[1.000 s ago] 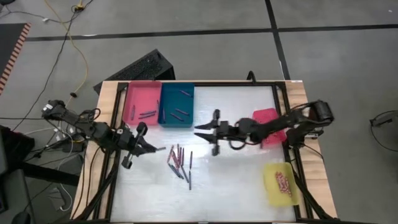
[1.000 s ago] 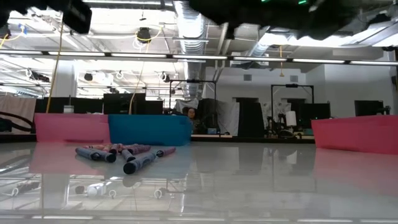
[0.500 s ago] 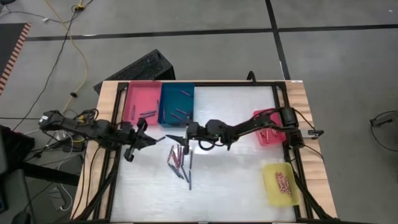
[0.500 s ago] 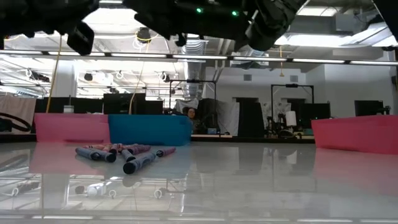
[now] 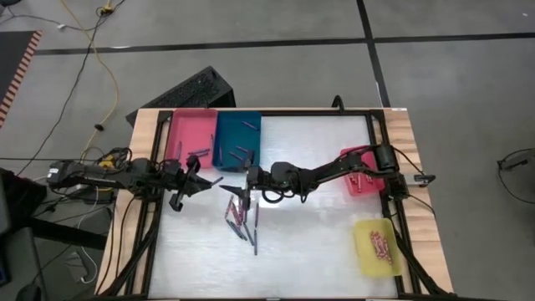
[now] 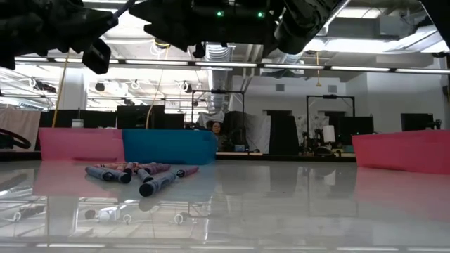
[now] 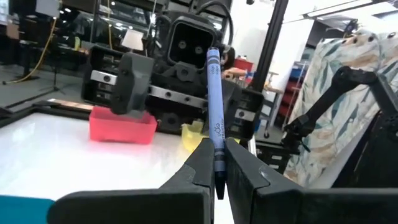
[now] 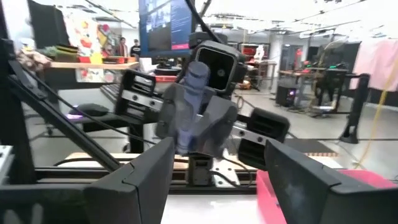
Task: Sort crayons
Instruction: Put the blue crayon into the large red bin
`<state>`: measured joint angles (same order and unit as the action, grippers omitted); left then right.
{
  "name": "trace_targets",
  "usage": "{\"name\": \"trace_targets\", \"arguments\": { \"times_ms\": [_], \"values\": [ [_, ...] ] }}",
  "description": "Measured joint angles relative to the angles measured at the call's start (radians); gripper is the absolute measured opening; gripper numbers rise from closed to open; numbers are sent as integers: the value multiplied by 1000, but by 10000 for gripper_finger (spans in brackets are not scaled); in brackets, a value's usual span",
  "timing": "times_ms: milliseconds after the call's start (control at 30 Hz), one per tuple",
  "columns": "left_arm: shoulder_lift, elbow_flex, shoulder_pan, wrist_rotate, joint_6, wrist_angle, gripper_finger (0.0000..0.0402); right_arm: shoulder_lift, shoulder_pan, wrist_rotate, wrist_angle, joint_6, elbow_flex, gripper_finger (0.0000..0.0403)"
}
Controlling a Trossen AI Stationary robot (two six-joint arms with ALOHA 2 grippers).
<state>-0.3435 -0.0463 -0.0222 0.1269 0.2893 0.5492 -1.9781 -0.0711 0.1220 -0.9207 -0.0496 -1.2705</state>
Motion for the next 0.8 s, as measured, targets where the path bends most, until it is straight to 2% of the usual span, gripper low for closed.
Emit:
{"name": "trace_targets", "arguments": {
  "times_ms": [200, 600, 800],
  "values": [
    [0, 0, 40, 12, -1, -44, 5, 0, 8, -64, -3, 50, 0, 265],
    [-1, 0, 69, 29, -4, -41, 5, 1, 13, -70, -39, 50, -6, 265],
    [-1, 0, 69, 25, -5, -35, 5, -63, 15, -70, -5, 46, -115, 265]
  ]
}}
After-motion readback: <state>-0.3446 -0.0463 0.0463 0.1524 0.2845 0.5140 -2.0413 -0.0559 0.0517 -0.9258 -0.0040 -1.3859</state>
